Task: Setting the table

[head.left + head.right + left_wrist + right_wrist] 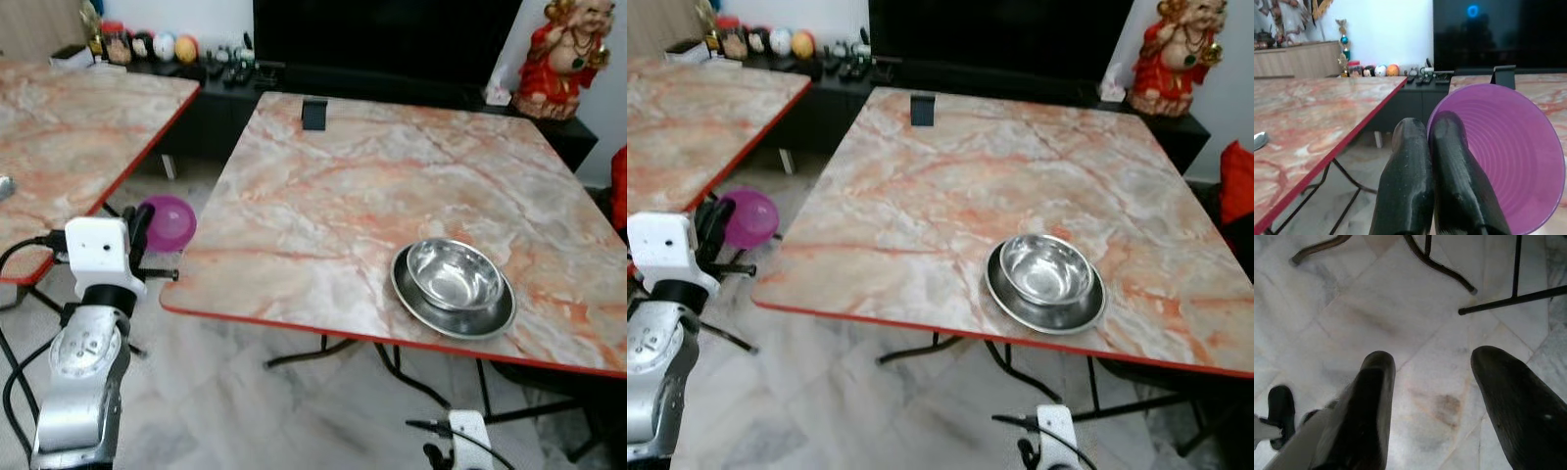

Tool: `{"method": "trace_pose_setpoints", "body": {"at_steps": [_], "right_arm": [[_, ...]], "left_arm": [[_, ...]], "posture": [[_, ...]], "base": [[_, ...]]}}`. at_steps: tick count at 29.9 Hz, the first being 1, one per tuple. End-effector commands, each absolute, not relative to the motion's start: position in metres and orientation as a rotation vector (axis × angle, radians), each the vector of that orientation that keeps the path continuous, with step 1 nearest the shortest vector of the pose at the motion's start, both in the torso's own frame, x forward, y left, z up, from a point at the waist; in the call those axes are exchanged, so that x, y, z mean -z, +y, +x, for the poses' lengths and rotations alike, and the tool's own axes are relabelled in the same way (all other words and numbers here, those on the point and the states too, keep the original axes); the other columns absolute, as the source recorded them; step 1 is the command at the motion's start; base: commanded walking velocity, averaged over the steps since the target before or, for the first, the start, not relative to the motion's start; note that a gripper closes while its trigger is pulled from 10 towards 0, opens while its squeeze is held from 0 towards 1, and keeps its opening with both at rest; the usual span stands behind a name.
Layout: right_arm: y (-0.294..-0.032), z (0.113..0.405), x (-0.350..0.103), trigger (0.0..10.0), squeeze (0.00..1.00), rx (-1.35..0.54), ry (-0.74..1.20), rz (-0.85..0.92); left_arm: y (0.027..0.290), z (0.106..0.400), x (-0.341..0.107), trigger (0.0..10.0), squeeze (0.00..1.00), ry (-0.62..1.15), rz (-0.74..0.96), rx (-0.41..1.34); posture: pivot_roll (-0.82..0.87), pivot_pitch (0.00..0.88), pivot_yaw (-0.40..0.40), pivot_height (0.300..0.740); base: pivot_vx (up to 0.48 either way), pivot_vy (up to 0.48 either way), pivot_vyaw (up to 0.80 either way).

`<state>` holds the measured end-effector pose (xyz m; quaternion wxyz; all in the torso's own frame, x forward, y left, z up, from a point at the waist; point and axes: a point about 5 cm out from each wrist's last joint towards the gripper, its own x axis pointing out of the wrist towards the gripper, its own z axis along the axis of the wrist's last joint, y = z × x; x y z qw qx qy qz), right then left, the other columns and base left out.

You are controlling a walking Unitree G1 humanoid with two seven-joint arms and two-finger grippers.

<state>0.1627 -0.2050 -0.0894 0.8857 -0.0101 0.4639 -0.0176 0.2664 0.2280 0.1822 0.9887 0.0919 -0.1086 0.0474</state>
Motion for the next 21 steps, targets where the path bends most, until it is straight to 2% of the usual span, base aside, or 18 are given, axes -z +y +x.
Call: {"method": "trace_pose_setpoints", "body": {"at_steps": [1,16,21], "right_arm": [[-0.211,0.163,0.0881,10.0,0.0,0.045,0.963,-0.036],[-0.2114,0.1622,0.0884,10.0,0.0,0.037,0.966,-0.04],[-0.2118,0.1615,0.0885,10.0,0.0,0.033,0.968,-0.043]], "left_arm": [[0.2213,0.2682,-0.1865,10.0,0.0,-0.241,0.173,-0.066],[0.222,0.2704,-0.1861,10.0,0.0,-0.239,0.169,-0.064],[0.2214,0.2705,-0.1841,10.0,0.0,-0.228,0.172,-0.061]], "posture": [[0.06,0.0,-0.09,0.74],[0.06,0.0,-0.097,0.74],[0.06,0.0,-0.099,0.74]], "base": [[0.0,-0.277,0.0],[0.0,-0.274,0.0],[0.0,0.0,0.0]]}}
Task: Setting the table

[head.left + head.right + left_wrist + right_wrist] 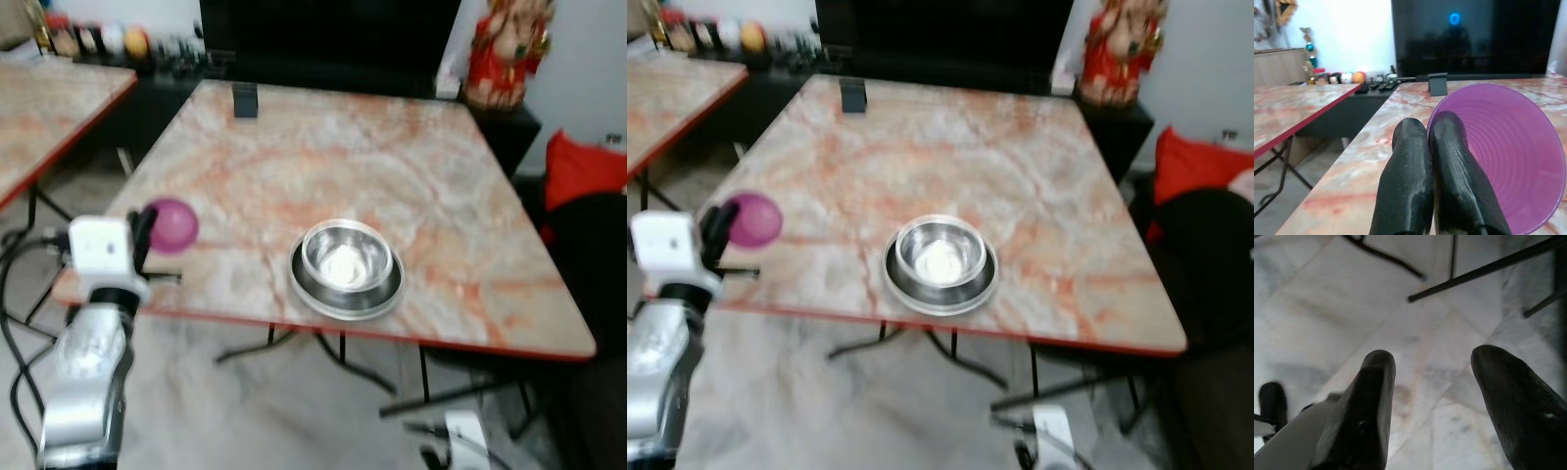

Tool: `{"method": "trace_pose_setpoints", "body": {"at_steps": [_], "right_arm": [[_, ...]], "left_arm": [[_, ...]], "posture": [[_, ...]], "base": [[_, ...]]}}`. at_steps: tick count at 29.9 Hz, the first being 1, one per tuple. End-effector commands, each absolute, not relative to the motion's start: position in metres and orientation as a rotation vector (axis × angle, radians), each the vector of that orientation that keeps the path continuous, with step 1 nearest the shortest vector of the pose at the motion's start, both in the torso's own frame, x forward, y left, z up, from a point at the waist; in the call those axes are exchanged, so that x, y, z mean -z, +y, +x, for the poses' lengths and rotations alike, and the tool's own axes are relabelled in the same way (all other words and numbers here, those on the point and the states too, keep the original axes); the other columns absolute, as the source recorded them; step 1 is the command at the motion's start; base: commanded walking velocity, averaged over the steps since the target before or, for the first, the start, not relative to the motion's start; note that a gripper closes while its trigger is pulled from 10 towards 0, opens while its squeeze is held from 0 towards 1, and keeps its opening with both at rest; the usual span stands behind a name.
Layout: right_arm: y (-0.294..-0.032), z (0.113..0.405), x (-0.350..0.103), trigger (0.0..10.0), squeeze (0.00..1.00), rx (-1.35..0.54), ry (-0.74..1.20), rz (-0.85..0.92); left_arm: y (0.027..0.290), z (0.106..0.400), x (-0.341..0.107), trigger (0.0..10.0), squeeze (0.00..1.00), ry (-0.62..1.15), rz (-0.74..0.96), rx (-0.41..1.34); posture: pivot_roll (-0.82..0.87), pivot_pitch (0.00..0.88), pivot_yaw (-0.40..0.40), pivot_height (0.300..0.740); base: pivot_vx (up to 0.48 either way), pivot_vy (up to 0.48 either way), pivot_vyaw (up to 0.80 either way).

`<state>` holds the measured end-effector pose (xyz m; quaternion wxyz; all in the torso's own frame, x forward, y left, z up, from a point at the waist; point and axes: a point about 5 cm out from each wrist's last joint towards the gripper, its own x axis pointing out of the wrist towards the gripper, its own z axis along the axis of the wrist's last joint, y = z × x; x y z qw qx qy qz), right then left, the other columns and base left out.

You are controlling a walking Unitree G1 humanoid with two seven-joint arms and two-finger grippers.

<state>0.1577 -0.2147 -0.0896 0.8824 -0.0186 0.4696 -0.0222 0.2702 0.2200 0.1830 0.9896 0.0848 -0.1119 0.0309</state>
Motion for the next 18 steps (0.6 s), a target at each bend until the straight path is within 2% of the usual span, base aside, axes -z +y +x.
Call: {"method": "trace_pose_setpoints", "body": {"at_steps": [1,10,14,18], "right_arm": [[-0.2119,0.1615,0.0885,10.0,0.0,0.033,0.968,-0.043],[-0.2126,0.1617,0.0883,10.0,0.0,0.032,0.968,-0.044],[-0.2129,0.1621,0.0881,10.0,0.0,0.031,0.968,-0.047],[-0.213,0.1623,0.088,10.0,0.0,0.031,0.969,-0.048]], "left_arm": [[0.2213,0.2706,-0.1839,10.0,0.0,-0.226,0.172,-0.062],[0.2206,0.2696,-0.1872,10.0,0.0,-0.255,0.065,-0.073],[0.2191,0.2705,-0.1862,10.0,0.0,-0.239,0.08,-0.066],[0.2188,0.2707,-0.1858,10.0,0.0,-0.242,0.091,-0.071]], "posture": [[0.06,0.0,-0.1,0.74],[0.06,0.0,-0.101,0.74],[0.06,0.0,-0.104,0.74],[0.06,0.0,-0.104,0.74]], "base": [[0.0,0.0,0.0],[0.0,0.0,0.0],[0.0,0.0,0.0],[0.0,-0.419,0.0]]}}
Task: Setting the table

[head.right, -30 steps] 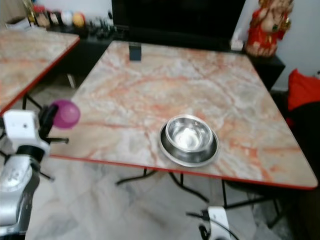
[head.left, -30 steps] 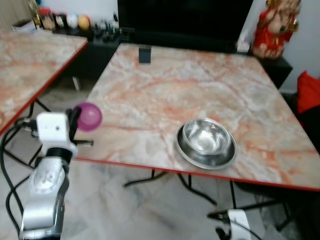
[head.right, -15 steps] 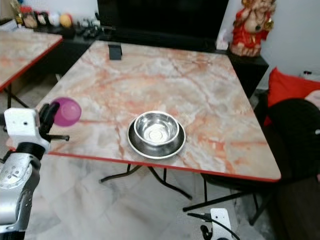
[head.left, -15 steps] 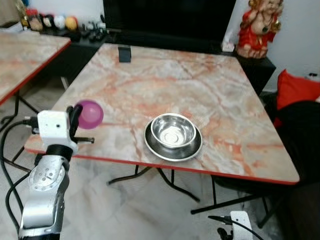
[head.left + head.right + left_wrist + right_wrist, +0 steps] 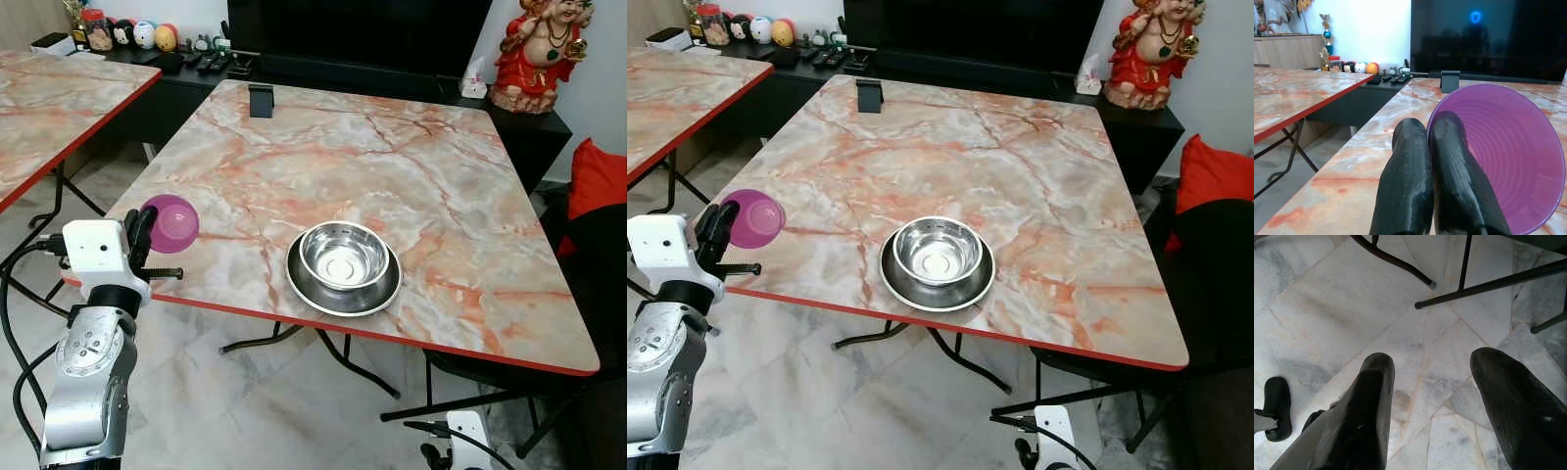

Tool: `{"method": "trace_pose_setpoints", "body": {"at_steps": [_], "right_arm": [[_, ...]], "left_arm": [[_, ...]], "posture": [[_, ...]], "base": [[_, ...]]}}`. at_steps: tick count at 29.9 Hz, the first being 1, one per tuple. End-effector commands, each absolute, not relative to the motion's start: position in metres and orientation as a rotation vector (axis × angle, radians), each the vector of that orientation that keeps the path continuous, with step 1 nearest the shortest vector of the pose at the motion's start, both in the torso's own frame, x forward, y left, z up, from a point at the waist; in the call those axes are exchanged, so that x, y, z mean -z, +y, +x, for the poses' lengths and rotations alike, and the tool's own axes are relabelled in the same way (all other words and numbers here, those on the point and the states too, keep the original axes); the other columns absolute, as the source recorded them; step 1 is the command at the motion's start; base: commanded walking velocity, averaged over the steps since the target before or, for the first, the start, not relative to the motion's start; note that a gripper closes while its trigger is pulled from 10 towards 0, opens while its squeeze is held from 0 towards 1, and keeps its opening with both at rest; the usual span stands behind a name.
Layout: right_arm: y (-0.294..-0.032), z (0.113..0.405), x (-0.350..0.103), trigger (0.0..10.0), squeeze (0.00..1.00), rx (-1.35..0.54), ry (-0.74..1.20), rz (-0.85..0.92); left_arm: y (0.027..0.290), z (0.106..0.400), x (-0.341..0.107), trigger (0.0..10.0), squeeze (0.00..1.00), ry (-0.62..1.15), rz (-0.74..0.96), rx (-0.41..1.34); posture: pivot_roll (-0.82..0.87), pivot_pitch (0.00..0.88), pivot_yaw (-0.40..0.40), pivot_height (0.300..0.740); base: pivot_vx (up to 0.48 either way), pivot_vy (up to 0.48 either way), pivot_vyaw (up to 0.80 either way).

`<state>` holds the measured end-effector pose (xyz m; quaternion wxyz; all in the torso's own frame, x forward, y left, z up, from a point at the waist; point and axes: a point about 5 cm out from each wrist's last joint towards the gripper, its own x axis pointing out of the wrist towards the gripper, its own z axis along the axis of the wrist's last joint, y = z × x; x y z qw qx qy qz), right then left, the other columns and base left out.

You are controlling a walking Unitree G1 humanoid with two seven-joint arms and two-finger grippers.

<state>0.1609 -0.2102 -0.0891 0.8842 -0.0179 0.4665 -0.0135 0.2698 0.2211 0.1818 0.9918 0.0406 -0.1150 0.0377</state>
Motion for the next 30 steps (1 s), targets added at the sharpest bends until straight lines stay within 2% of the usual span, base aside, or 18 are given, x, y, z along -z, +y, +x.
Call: {"method": "trace_pose_setpoints", "body": {"at_steps": [1,7,24,30], "right_arm": [[-0.213,0.163,0.088,10.0,0.0,0.032,0.968,-0.048],[-0.213,0.163,0.088,10.0,0.0,0.031,0.968,-0.049],[-0.213,0.163,0.088,10.0,0.0,0.034,0.965,-0.042],[-0.212,0.163,0.088,10.0,0.0,0.036,0.968,-0.03]], "left_arm": [[0.219,0.271,-0.186,10.0,0.0,-0.242,0.082,-0.072],[0.219,0.271,-0.186,10.0,0.0,-0.239,0.072,-0.073],[0.226,0.272,-0.189,10.0,0.0,-0.234,-0.043,-0.087],[0.229,0.273,-0.191,10.0,0.0,-0.224,-0.03,-0.081]], "posture": [[0.06,0.0,-0.104,0.74],[0.06,0.0,-0.106,0.74],[0.06,0.0,-0.105,0.74],[0.06,0.0,-0.104,0.74]], "base": [[0.0,-0.465,0.0],[0.0,-0.377,0.0],[0.0,0.0,0.0],[0.297,0.0,-0.31]]}}
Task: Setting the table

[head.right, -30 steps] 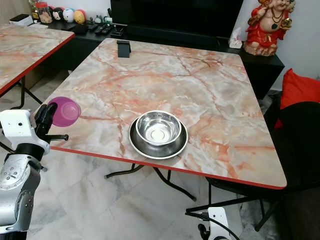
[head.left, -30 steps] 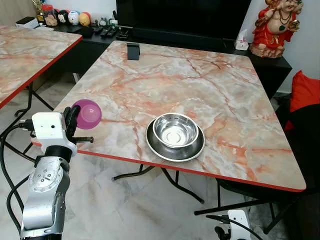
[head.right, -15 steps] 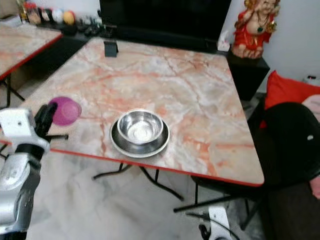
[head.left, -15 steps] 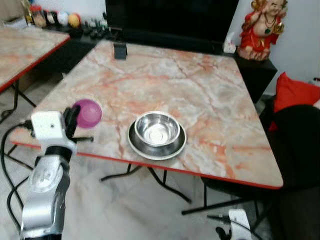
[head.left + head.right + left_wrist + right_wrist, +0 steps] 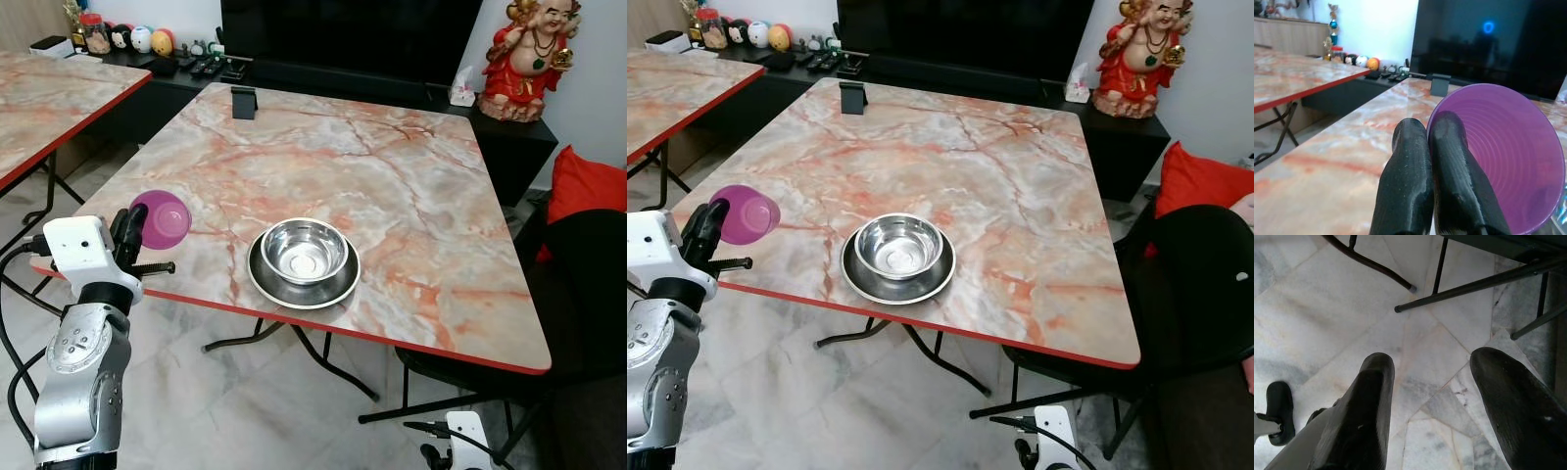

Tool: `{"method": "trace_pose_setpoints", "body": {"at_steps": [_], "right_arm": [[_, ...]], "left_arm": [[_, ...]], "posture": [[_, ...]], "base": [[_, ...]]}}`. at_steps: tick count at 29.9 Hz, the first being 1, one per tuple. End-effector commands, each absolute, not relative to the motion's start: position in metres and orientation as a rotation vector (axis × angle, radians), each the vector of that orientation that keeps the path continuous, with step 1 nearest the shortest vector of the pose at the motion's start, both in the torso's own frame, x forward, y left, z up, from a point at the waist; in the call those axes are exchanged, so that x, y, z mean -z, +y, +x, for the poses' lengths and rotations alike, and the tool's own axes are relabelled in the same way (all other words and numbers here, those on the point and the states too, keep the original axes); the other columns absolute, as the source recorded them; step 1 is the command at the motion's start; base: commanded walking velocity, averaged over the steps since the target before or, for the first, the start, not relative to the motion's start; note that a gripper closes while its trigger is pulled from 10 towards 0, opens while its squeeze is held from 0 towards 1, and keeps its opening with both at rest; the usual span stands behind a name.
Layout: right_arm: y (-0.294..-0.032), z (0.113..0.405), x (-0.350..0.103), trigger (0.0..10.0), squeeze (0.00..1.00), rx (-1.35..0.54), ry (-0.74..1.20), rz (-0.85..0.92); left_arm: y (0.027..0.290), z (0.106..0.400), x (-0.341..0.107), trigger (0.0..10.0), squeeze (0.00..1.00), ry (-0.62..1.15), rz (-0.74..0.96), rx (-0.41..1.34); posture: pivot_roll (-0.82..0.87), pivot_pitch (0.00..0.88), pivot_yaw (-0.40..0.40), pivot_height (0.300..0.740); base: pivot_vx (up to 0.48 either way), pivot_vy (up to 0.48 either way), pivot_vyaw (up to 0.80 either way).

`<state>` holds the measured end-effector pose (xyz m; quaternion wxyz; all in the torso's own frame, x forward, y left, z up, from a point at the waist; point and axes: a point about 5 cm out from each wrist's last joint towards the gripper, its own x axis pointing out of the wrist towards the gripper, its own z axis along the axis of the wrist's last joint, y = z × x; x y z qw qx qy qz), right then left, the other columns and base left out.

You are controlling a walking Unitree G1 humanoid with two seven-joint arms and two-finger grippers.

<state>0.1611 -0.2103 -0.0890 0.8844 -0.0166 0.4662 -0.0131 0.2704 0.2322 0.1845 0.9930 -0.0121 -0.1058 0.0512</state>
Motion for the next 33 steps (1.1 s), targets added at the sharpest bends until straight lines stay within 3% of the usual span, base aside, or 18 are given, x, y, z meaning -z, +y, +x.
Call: {"method": "trace_pose_setpoints", "body": {"at_steps": [1,6,14,25,33], "right_arm": [[-0.212,0.163,0.088,10.0,0.0,0.036,0.968,-0.031],[-0.212,0.163,0.088,10.0,0.0,0.036,0.965,-0.039],[-0.212,0.163,0.088,10.0,0.0,0.029,0.965,-0.043],[-0.212,0.163,0.088,10.0,0.0,0.03,0.966,-0.043],[-0.212,0.163,0.088,10.0,0.0,0.026,0.968,-0.044]], "left_arm": [[0.23,0.273,-0.191,10.0,0.0,-0.219,-0.028,-0.071],[0.236,0.274,-0.193,10.0,0.0,-0.2,-0.123,-0.033],[0.241,0.274,-0.198,10.0,0.0,-0.196,-0.093,-0.005],[0.224,0.274,-0.198,10.0,0.0,-0.114,-0.153,0.185],[0.213,0.274,-0.186,10.0,0.0,0.108,-0.063,0.293]], "posture": [[0.06,0.0,-0.104,0.74],[0.06,0.0,-0.102,0.74],[0.07,0.0,-0.105,0.74],[0.06,0.0,-0.104,0.74],[0.07,0.0,-0.106,0.74]], "base": [[0.319,0.0,-0.76],[0.319,0.0,0.0],[0.323,0.0,0.0],[0.0,0.0,0.0],[0.0,0.0,0.0]]}}
